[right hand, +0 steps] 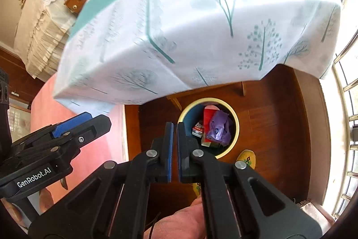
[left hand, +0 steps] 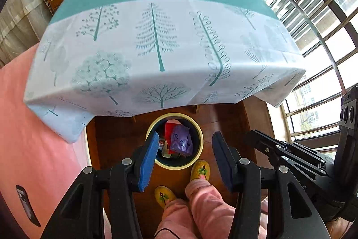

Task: Collect trash
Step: 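Raise both tools from the bin back over the table, then grasp the clear plastic bottle with the left tool while the right tool grasps the beige box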

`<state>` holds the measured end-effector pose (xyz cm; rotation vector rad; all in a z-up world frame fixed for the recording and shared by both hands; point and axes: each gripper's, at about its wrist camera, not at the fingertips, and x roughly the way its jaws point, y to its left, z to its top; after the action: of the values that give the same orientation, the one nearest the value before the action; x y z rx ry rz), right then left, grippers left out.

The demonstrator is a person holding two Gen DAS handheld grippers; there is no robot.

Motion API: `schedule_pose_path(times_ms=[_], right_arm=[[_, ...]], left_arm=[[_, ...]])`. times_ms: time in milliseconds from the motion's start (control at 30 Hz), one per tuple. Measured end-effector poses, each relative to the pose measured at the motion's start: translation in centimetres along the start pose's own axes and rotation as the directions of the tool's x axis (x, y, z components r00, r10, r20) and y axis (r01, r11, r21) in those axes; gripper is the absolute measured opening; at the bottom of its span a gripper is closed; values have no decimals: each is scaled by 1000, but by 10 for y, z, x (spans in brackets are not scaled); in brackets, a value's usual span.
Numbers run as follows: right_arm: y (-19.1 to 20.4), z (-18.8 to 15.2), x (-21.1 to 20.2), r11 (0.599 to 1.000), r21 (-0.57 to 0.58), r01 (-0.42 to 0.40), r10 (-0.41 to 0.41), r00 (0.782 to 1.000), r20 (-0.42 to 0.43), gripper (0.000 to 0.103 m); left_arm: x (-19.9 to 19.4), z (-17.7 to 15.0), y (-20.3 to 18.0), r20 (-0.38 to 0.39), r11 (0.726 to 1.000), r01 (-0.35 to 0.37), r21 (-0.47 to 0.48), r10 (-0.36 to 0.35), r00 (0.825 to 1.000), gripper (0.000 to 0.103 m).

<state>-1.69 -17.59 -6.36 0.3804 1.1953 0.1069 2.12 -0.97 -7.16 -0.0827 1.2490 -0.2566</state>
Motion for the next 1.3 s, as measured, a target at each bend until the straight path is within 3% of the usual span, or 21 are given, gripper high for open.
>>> schedule_pose_path(times_ms=[367,667,967,1133,1300], right_arm=[[53,23,-126,999,-33,-33,39,981,189,1],[77,42,-197,998,-54,-29,45,943,331,1],[89,72,-211,998,-68,-11,36,924,380,1],[84,108,-185,998,-55,-19,38,928,370,1],[71,167,-145,997,-66,-31,51,940,338,1]], left_arm=[[-134,13,-3,149,999,-1,34,-4,989,50],[-195,31,-2,239,998,-3,59,-11,971,50],[-194,72,4,262,999,-19,43,7,965,50],[-171,110,14,253,999,-29,20,23,967,50],[-135,161,22,220,999,-49,-21,52,974,50]])
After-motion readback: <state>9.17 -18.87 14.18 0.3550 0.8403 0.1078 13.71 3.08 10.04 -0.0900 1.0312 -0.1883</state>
